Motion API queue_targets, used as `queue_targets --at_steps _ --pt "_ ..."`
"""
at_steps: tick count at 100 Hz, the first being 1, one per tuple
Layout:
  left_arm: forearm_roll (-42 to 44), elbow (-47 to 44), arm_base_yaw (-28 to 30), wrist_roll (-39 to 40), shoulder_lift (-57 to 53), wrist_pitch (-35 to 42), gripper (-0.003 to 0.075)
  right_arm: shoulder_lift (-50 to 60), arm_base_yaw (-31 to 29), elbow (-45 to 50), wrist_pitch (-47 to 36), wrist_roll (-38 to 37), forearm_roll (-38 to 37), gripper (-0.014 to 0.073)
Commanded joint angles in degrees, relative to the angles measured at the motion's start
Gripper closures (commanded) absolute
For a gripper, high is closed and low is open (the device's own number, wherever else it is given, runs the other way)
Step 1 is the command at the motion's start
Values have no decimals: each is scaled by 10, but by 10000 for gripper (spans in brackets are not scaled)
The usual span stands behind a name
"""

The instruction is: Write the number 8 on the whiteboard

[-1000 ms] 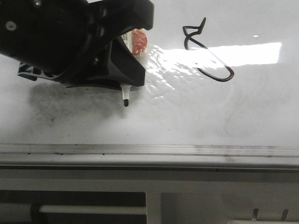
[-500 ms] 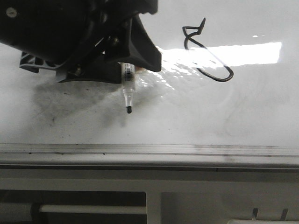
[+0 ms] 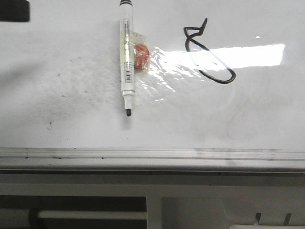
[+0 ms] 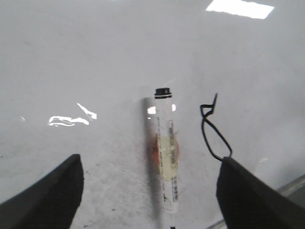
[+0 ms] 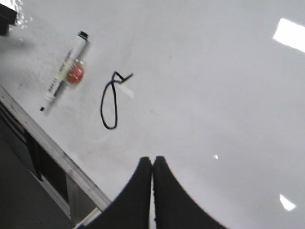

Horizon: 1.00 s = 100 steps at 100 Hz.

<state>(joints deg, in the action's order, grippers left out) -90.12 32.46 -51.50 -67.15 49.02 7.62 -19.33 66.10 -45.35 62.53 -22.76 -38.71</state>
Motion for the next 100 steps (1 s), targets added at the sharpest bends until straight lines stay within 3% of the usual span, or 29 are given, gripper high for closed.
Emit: queue_targets --at_steps 1,17,39,100 --pt "7 -17 0 -10 -69 -23 348 27 -2 53 -45 -24 -53 635" --pt "7 -80 0 -10 -165 -27 740 78 -2 154 -113 -72 -72 636" --pt "9 -119 0 -10 -208 -24 741 87 -2 175 -203 -96 -64 637" --pt "29 -133 1 -10 -213 -18 741 87 -2 175 -202 -96 -64 637"
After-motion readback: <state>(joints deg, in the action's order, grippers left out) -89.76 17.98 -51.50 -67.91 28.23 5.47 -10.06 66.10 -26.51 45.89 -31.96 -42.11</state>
